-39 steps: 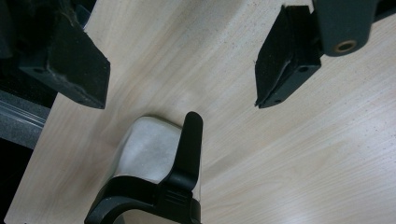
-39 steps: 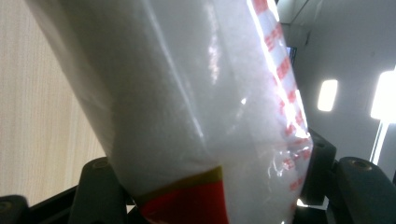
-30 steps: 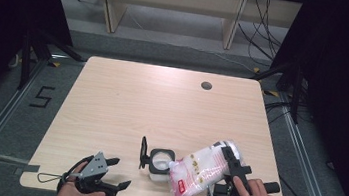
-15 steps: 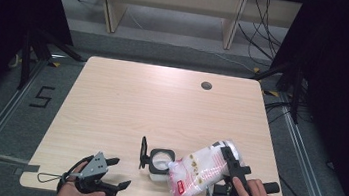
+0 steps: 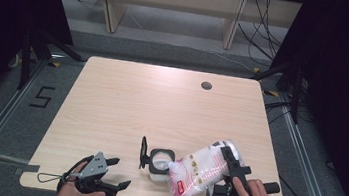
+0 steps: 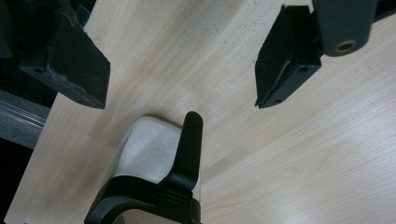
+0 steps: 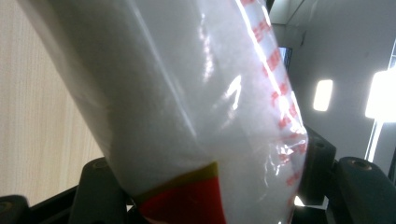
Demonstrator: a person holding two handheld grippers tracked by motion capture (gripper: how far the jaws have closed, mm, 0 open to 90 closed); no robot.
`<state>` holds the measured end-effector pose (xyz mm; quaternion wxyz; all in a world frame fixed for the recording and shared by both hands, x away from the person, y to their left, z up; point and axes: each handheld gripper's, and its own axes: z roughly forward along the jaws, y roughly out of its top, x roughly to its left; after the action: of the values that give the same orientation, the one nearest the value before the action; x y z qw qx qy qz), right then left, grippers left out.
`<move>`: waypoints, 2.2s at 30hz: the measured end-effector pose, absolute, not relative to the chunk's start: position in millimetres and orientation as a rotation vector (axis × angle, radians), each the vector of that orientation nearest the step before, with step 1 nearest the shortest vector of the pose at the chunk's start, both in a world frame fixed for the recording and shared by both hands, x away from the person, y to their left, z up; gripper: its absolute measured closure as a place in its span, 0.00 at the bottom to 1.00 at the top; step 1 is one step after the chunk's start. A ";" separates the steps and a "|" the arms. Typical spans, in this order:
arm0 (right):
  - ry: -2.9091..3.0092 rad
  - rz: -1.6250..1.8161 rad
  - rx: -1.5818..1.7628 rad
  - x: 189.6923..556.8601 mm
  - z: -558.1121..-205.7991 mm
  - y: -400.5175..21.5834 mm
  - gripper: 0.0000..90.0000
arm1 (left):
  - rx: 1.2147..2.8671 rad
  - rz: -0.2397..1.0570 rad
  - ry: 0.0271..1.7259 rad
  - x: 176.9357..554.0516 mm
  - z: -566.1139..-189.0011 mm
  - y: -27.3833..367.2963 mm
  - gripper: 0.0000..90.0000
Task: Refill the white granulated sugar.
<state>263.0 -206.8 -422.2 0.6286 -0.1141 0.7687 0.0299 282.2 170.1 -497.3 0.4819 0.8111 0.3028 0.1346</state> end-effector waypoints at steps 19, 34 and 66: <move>1.787 0.101 -0.223 265.6 -425.5 -210.9 0.43 | 1.987 0.337 0.727 282.5 -496.6 171.0 0.20; 1.767 0.051 -0.285 265.0 -420.3 -209.2 0.43 | 1.982 0.337 0.730 282.5 -496.9 170.7 0.20; 1.787 0.077 -0.250 265.0 -422.9 -210.5 0.43 | 1.979 0.336 0.731 282.6 -496.7 170.5 0.20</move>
<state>265.0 -210.5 -422.9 0.6192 -0.1089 0.7769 0.0336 282.6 170.5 -496.7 0.4818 0.8118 0.2997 0.1379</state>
